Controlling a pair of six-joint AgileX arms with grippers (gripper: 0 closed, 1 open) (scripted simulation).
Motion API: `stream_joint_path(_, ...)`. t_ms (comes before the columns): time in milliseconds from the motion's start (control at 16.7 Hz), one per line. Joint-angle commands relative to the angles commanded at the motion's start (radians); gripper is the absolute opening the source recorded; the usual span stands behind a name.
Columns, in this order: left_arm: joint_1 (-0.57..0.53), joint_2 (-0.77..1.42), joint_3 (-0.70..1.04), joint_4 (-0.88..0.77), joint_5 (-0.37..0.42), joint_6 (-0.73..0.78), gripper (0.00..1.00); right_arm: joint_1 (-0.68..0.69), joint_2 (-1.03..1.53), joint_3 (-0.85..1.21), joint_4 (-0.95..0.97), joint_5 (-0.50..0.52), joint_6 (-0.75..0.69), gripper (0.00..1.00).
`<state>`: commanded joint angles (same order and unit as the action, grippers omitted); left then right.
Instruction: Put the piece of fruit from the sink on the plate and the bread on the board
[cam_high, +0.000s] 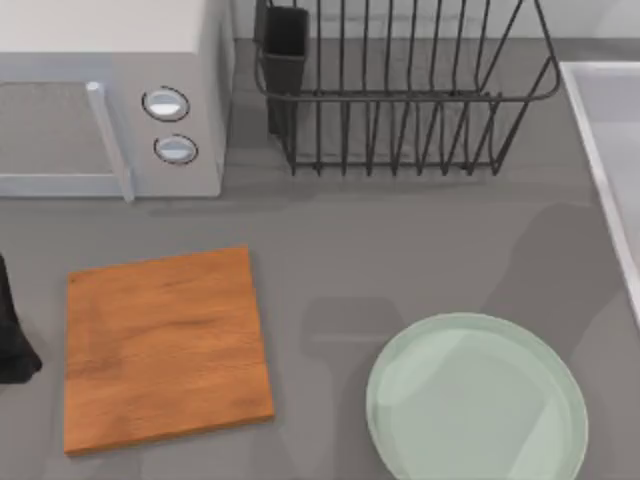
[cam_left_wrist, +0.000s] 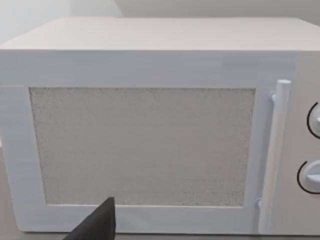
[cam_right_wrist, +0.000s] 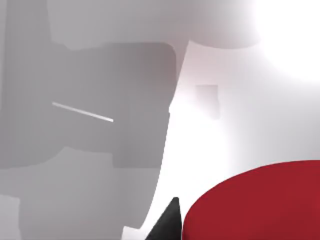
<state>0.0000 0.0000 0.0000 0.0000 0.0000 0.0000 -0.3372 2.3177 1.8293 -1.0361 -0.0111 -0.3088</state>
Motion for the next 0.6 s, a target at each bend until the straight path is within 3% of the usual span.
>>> stream_joint_path(360,0.000,0.000,0.000,0.000,0.000,0.000,1.00,0.009,-0.011,0.005,-0.002,0.000,0.009,0.00)
stream_joint_path(600,0.000,0.000,0.000,0.000,0.000,0.000,1.00,0.111,-0.092,-0.020,-0.016,0.003,0.107,0.00)
